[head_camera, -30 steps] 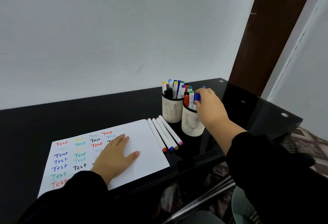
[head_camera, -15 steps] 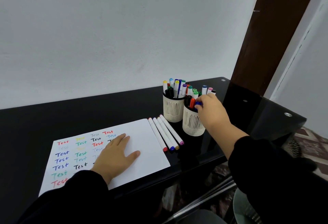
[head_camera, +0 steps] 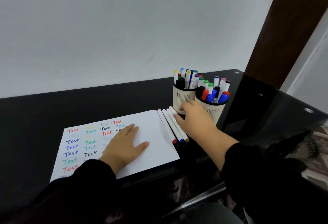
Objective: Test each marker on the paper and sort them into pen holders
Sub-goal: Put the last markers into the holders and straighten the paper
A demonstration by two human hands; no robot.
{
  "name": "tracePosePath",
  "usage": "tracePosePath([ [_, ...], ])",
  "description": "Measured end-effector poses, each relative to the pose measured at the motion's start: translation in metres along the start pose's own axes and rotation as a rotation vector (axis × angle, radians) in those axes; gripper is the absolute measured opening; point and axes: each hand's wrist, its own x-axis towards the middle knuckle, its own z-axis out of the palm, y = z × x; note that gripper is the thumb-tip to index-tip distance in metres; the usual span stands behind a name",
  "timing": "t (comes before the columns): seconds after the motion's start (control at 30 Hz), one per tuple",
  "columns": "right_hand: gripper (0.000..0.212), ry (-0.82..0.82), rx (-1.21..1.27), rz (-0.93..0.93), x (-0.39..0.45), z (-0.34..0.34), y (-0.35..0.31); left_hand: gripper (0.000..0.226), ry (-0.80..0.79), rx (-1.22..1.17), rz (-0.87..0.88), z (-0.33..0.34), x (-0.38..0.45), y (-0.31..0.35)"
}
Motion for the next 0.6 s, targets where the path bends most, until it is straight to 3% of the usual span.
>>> tracePosePath([
  [0.23, 0.070, -0.417, -0.114, 0.239, 0.022, 0.032, -0.015, 0.072, 0.027, -0.006, 0.023, 0.003, 0.001, -0.004],
  [0.37, 0.086, -0.546, -0.188, 0.312, 0.040, 0.042, -0.019, 0.074, 0.014, 0.015, 0.024, 0.003, 0.002, -0.004],
  [0.6, 0.067, -0.706, -0.385, 0.130, 0.050, 0.032, -0.029, 0.074, 0.000, 0.022, 0.028, 0.004, 0.001, -0.006],
])
